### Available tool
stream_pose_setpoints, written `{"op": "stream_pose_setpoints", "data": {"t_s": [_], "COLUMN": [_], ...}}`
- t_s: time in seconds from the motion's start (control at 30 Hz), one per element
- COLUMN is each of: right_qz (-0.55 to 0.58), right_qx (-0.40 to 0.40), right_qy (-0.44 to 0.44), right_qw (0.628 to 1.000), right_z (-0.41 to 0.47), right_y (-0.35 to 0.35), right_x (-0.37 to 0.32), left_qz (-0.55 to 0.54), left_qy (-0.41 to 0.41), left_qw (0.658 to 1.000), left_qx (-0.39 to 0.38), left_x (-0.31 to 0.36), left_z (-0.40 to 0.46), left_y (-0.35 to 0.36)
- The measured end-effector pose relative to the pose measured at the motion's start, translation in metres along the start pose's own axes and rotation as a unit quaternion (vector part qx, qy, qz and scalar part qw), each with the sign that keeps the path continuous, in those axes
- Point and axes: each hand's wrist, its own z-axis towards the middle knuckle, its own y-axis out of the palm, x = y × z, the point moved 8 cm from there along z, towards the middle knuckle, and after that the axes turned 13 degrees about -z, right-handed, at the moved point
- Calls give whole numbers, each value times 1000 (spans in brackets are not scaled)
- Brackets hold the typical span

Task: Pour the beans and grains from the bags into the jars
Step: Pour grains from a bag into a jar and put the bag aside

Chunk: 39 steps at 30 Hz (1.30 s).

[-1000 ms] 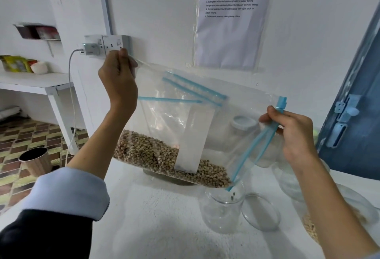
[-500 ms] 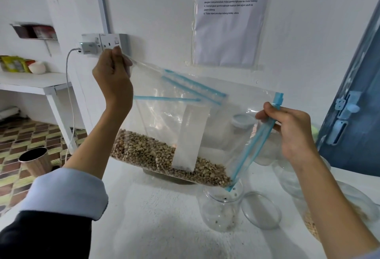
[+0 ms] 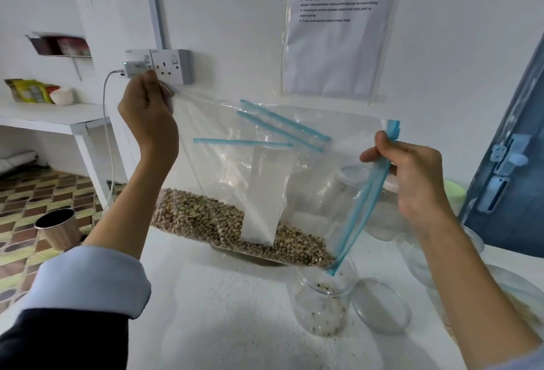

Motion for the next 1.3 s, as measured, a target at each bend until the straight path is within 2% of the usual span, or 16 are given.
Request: {"op": "stream_pose_setpoints", "data": {"t_s": [0.27, 0.4, 0.5, 0.67, 1.07, 1.3], "right_qz": [20, 2, 18, -10, 5, -16], "right_qx": [13, -11, 17, -6, 24, 8], "right_qy": [-8, -14, -17, -24, -36, -38], "right_qw": [1000, 1000, 1000, 1000, 999, 999], "right_z": [0, 0, 2, 0, 0, 3], "right_y": [8, 14, 10, 15, 13, 21], "right_x": [2, 1, 1, 1, 1, -3], "left_qz": [3, 16, 17, 30, 12, 2], "left_qy": [2, -2, -4, 5, 17, 17], "left_qw": [1000, 1000, 1000, 1000, 1000, 1000], "left_qx": [-2, 1, 8, 1, -14, -3], "left_x": [0, -3, -6, -4, -2, -4], "left_z": [0, 0, 1, 0, 0, 4], "left_y": [-8, -11, -14, -11, -7, -11]}}
